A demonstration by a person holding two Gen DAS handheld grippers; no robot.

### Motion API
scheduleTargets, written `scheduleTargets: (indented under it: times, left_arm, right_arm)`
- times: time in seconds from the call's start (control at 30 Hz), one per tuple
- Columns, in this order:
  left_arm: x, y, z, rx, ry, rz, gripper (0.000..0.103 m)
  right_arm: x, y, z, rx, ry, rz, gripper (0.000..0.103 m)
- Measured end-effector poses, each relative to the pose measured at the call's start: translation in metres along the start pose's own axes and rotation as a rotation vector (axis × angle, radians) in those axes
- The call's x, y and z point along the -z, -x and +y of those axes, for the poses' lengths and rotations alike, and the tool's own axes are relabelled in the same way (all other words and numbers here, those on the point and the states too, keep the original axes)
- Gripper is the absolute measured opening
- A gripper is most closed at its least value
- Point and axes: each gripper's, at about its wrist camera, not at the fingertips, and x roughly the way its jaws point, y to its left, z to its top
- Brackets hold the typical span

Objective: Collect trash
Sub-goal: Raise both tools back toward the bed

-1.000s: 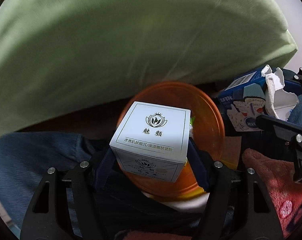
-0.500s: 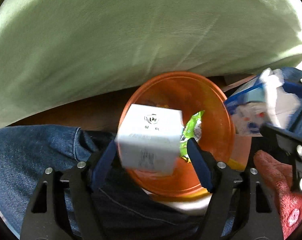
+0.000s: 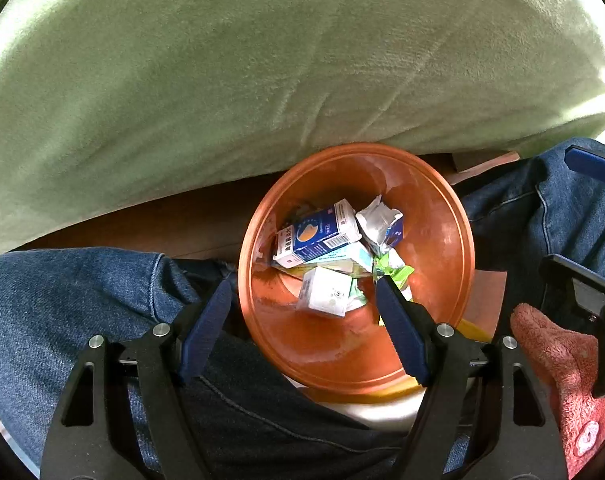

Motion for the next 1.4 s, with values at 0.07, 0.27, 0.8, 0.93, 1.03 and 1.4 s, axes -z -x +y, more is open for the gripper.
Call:
scheduleTargets:
  times: [0.07, 0.27, 0.8, 0.93, 1.03, 1.4]
  left_arm:
    - [0.001, 0.001, -0.002, -0.002, 0.001, -0.001, 0.073]
    - [0.002, 0.004, -0.005, -0.006, -0.008, -0.017, 0.073]
    - [-0.01, 0.101, 0.005, -0.066, -0.033, -0.315, 0.073]
    - [-0.022, 0.129, 0.018, -0.105, 0.004, -0.412, 0.082]
    - [-0.03, 0.141, 0.029, -0.128, 0.035, -0.464, 0.087]
    - [-0.063, 0.162, 0.066, -0.123, 0.144, -0.526, 0.087]
  right_arm:
    - [0.0, -0.001, 0.001, 0.002, -0.002, -0.001, 0.081]
    - [0.0, 0.001, 0.001, 0.01, -0.003, -0.014, 0.081]
    - [-0.04, 0.088, -0.011, 0.011, 0.017, -0.295, 0.084]
    - [-0.079, 0.108, -0.028, 0.066, 0.012, -0.426, 0.084]
    - [-0.117, 0.115, -0.045, 0.089, -0.012, -0.491, 0.084]
    - [-0.284, 0.081, -0.102, 0.112, -0.11, -0.541, 0.093]
